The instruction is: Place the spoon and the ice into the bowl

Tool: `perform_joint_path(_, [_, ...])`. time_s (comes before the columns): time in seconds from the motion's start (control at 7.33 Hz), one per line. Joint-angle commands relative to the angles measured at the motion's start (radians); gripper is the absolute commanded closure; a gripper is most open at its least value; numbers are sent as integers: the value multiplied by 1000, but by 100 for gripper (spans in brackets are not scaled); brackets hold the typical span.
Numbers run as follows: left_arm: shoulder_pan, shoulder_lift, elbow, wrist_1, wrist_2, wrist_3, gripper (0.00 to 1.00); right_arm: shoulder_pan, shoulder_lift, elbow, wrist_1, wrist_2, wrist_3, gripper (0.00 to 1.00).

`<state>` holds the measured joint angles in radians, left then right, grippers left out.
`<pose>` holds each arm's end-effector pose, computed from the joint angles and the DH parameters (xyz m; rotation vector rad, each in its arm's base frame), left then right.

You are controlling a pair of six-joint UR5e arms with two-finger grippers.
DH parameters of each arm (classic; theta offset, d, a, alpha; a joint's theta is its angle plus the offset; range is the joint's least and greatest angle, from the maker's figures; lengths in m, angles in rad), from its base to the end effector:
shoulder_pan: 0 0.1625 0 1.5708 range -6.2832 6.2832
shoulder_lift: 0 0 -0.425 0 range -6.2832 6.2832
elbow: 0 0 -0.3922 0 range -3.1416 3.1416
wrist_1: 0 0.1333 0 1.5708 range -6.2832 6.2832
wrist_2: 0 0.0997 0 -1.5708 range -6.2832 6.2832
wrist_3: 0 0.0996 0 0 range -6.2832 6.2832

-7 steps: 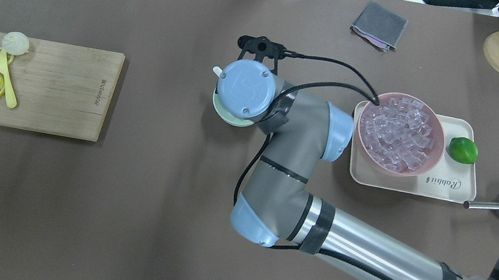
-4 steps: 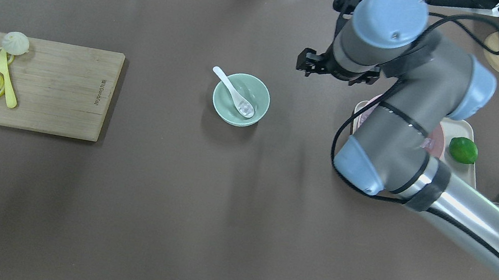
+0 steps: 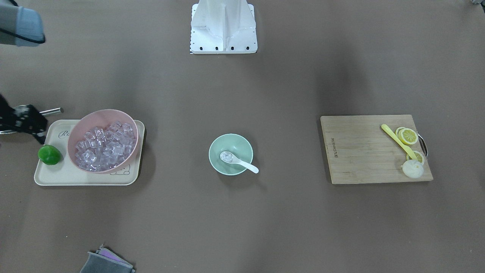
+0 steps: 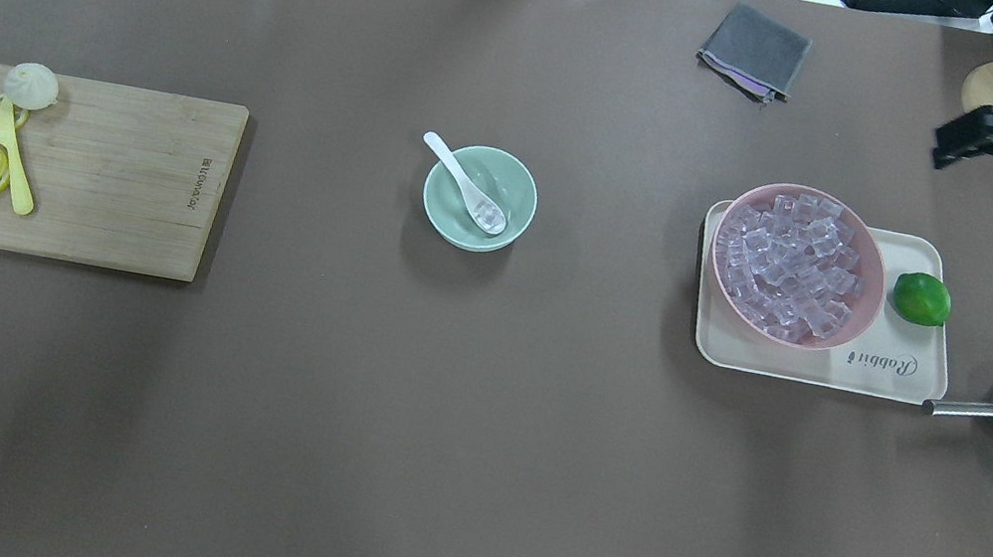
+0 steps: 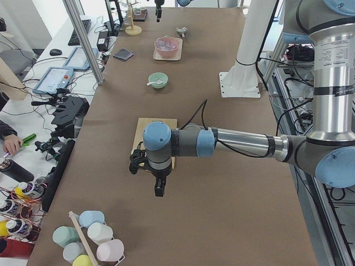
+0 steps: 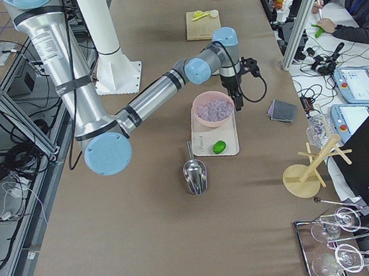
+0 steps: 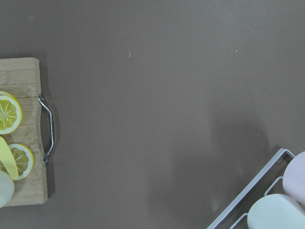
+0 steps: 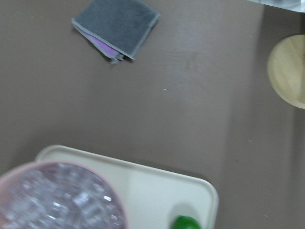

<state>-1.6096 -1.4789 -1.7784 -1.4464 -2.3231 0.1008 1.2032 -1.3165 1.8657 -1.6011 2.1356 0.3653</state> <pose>-0.0826 -0.4468 0.6140 0.0442 0.7511 0.0558 -0.1301 -0.5604 0.3927 0.2736 -0.6962 -0.1487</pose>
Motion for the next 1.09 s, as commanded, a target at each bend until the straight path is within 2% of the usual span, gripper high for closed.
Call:
perform_joint_path(0.0, [0,-1,2,-2,2,0,1,229,-172,4,-37,105,-335,0])
perform_joint_path(0.14, [0,-1,4,-2,2,0,1,289,-247,13,-48,139,-432,0])
perform_joint_path(0.41, [0,-1,5,-3,2,-1,1,361,-444,26,-37,139,-512,0])
perform_joint_path(0.68, [2,-1,7,-3,2,-1,1,390,-521,3,-42,139,-509,0])
perform_joint_path(0.95, [-1,-1,2,-5,5,0,1,397,-540,1,-40,138,-509,0])
